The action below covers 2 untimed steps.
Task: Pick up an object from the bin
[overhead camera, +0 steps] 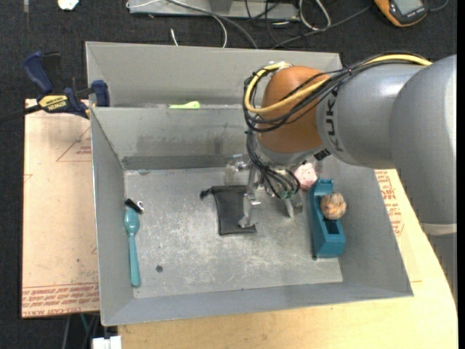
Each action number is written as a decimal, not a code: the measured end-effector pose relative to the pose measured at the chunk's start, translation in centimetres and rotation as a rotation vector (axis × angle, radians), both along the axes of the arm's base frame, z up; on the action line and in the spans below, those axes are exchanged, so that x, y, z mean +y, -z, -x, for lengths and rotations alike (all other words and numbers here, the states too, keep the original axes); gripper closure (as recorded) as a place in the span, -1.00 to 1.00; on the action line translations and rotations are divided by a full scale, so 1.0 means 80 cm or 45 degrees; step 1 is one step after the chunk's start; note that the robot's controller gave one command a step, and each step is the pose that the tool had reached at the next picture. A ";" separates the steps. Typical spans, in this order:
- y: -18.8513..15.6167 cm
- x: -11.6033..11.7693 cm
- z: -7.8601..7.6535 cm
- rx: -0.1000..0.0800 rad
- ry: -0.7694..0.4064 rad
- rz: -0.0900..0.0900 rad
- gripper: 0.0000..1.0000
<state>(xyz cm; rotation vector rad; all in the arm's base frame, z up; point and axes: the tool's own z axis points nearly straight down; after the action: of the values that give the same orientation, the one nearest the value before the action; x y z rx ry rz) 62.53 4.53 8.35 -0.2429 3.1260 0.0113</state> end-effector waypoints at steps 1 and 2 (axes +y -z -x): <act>0.010 0.002 -0.003 -0.001 -0.010 0.001 -1.00; 0.015 -0.006 0.001 -0.002 0.019 -0.001 1.00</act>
Offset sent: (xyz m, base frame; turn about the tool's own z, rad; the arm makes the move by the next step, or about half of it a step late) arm -0.0017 -0.0053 -0.0135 0.0141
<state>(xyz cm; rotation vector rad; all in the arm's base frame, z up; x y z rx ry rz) 62.46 4.06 7.16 -0.2196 3.1256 0.0125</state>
